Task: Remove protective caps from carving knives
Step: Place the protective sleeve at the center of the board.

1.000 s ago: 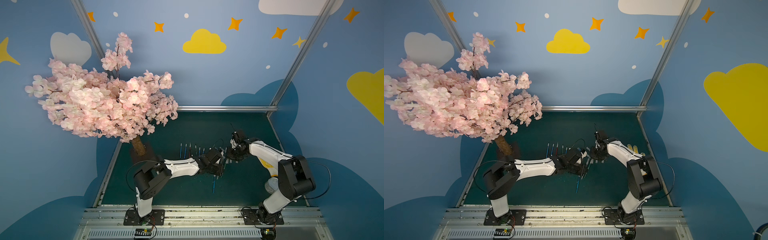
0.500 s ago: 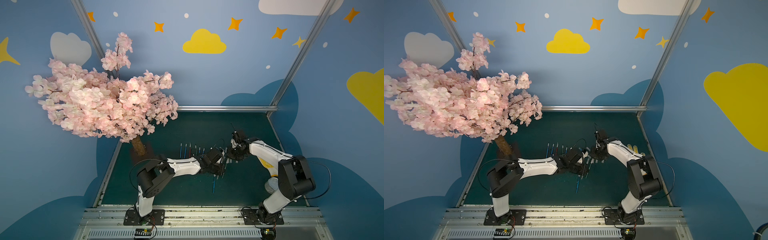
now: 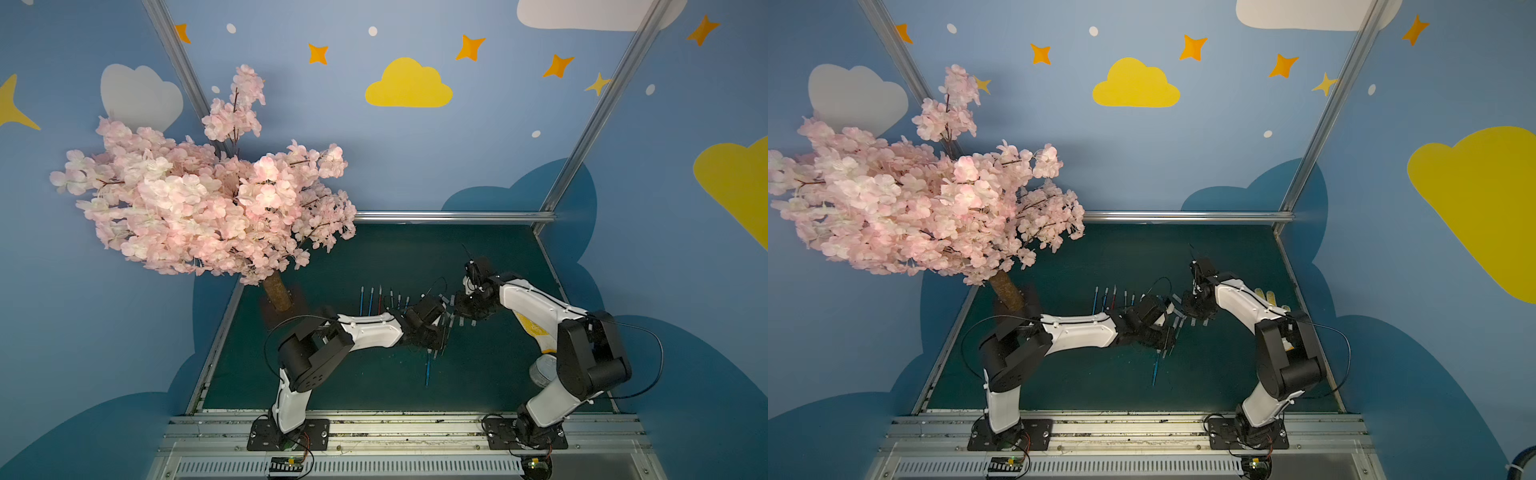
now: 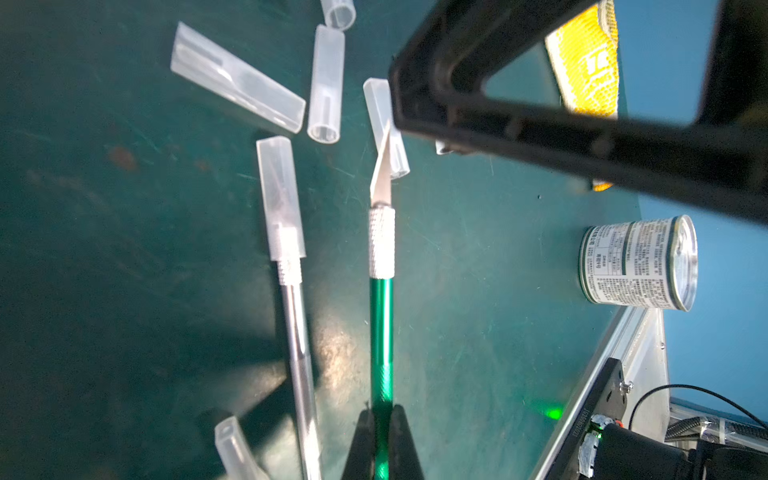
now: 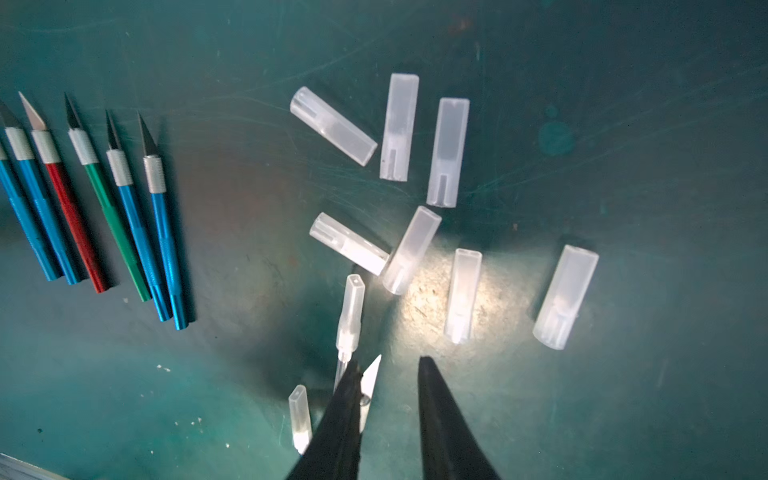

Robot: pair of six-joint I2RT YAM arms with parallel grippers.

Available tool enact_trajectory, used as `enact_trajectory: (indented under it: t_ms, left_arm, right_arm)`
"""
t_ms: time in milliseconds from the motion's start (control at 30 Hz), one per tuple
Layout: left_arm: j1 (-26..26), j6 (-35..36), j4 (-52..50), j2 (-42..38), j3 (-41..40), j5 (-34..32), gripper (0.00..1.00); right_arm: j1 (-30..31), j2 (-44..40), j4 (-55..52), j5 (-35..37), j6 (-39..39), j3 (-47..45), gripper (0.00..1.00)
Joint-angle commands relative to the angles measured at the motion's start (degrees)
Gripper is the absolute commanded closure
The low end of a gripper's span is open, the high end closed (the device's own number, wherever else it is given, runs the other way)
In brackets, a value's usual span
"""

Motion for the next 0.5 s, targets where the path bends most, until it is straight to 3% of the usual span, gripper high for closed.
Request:
enact_trajectory:
  t_ms: [0,267,467]
  left_arm:
    - [0.12,0.28,-0.46,-0.6,0.24,-0.1,0.95]
    - [1.79,1.84,-5.78,-3.6,0.27,-2.25,0.95]
    - [4.6,3.93,-10.48,-4.76,1.03,-4.16,0.95]
  right_arm:
    - [-0.23,-2.08,-1.29,0.0,-0.54,0.97,0.74]
    - [-0.23,-5.99,-1.28,-1.3,-1.94,-1.57,0.74]
    - [0.08,-9.77,-1.74,-2.01,-3.12,-4.19,0.67]
